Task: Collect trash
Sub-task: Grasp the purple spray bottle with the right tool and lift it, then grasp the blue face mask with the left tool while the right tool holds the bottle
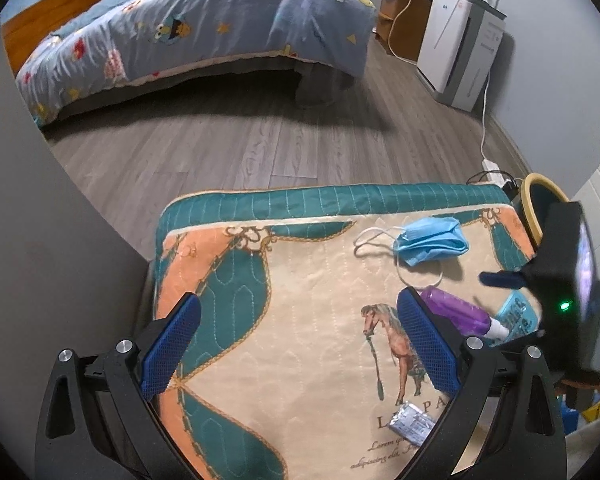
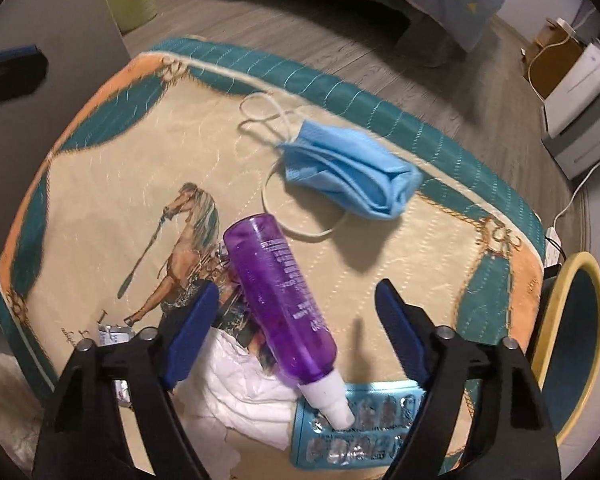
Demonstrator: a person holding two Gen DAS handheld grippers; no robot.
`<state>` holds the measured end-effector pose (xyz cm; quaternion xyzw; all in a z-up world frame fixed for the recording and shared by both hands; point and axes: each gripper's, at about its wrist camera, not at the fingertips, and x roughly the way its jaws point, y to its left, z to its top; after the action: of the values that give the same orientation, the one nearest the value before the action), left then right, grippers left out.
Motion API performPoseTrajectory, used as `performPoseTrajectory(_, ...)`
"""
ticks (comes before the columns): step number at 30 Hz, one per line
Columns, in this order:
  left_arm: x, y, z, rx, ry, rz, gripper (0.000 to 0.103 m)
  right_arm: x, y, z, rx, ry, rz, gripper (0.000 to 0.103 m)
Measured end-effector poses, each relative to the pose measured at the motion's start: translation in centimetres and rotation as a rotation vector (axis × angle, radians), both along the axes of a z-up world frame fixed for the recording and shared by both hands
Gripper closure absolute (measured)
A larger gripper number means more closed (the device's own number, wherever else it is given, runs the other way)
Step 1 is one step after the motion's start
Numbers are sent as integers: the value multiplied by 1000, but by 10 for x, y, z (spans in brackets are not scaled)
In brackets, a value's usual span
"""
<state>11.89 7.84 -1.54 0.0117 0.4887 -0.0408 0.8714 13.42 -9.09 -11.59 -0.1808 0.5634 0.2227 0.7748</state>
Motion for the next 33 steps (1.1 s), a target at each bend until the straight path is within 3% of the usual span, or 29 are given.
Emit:
performPoseTrajectory(4,0,0,0,-7,2,0,6,0,6,-15,-11,26,11,53)
performPoseTrajectory(10,0,-2,0,-3,6,-5,6,1,6,-16,30,67,8,67)
performPoseTrajectory(16,1,-14,-2,21,7,-21,6,12,-24,5,119,82,-67,69)
performPoseTrajectory(23,15,-44,-20,109,25,-74,6,30,-85,23,218,79,-214,70)
performPoseTrajectory(33,61,-120,-55,122,22,-293,7,57,-139,13,270,121,-416,71)
